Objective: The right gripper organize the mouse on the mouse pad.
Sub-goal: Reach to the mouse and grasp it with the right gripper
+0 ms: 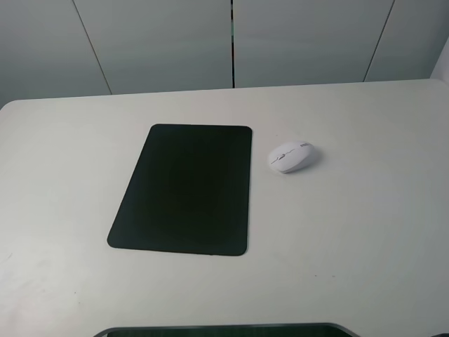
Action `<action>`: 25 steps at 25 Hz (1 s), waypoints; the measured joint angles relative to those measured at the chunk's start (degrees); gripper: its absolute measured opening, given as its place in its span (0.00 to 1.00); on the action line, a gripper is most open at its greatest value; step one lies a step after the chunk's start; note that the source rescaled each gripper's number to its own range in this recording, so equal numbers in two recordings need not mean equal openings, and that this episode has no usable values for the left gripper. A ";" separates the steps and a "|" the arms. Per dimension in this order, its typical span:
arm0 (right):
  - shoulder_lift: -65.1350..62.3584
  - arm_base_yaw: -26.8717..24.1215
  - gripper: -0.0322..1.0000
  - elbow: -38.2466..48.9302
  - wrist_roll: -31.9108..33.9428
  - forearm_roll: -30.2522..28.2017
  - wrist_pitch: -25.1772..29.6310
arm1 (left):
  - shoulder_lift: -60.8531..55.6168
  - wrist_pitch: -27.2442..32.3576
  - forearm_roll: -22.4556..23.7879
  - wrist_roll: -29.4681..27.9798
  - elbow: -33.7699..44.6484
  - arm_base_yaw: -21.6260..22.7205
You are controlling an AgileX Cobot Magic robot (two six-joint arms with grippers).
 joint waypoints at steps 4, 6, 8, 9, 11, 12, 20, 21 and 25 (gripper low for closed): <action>0.00 0.00 1.00 0.00 0.00 0.00 0.00 | 0.00 0.00 0.00 0.00 0.00 0.00; 0.00 0.00 1.00 0.00 0.00 0.00 0.00 | 0.00 0.00 0.00 0.00 0.00 0.00; 0.00 0.00 1.00 0.00 0.00 -0.05 0.00 | 0.00 0.00 0.00 0.00 0.00 0.00; 0.00 0.00 1.00 0.00 0.00 -0.05 0.00 | 0.00 0.00 0.00 0.00 0.00 0.00; 0.00 0.00 1.00 0.00 0.00 -0.05 0.00 | 0.00 0.00 0.00 0.00 0.00 0.00; 0.00 0.00 1.00 0.00 0.00 -0.05 0.00 | 0.00 0.00 0.00 0.00 0.00 0.00; 0.00 0.00 1.00 0.00 0.00 -0.05 0.00 | 0.00 0.00 0.00 0.00 0.00 0.00; 0.00 0.00 1.00 0.00 0.00 -0.05 0.00 | 0.00 0.00 0.00 0.00 0.00 0.00; 0.00 0.00 1.00 0.00 0.00 -0.05 0.00 | 0.00 0.00 0.00 0.00 0.00 0.00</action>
